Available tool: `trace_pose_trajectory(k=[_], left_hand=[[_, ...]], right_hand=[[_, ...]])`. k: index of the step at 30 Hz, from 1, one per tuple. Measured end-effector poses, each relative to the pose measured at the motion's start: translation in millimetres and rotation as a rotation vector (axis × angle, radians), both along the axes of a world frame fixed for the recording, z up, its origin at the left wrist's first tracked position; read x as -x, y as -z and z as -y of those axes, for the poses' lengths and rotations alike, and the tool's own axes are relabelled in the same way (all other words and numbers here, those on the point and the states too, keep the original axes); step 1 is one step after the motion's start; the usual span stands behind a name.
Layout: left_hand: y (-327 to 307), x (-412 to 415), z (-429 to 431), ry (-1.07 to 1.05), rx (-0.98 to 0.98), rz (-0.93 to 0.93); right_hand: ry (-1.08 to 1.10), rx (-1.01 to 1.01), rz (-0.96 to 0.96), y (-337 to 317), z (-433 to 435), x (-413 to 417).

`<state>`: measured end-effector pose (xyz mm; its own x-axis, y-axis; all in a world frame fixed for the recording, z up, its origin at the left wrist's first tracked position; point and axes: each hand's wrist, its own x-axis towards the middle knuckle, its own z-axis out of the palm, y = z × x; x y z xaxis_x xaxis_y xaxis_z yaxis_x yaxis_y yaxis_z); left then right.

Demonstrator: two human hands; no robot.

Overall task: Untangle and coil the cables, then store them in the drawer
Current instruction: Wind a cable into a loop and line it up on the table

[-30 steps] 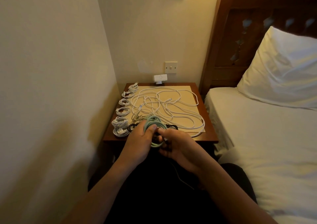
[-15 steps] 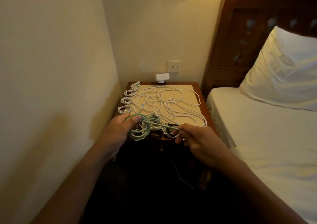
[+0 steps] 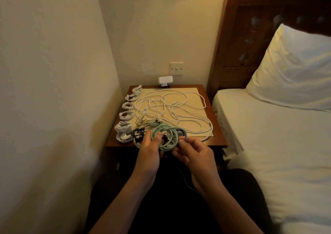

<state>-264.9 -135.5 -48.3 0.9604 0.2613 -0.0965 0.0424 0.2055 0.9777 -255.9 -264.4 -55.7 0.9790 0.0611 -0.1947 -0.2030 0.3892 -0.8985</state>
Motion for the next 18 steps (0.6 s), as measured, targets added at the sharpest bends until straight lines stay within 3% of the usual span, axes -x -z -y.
trace_pose_trajectory(k=[5, 9, 12, 14, 16, 18], left_hand=[[9, 4, 16, -0.028, 0.103, -0.029], [11, 4, 15, -0.026, 0.229, -0.074], [13, 5, 15, -0.021, 0.238, -0.084], [15, 6, 12, -0.009, 0.234, -0.095], [16, 6, 6, 0.015, 0.164, -0.095], [20, 7, 0, 0.052, 0.068, -0.101]], right_hand=[[-0.035, -0.104, -0.100, 0, -11, 8], [-0.134, -0.071, -0.136, 3, -8, 9], [-0.192, 0.066, -0.126, 5, -8, 13], [-0.222, 0.287, -0.023, 8, -4, 12], [-0.322, 0.537, 0.093, 6, 6, 9], [-0.408, 0.620, 0.099, 3, 14, 8]])
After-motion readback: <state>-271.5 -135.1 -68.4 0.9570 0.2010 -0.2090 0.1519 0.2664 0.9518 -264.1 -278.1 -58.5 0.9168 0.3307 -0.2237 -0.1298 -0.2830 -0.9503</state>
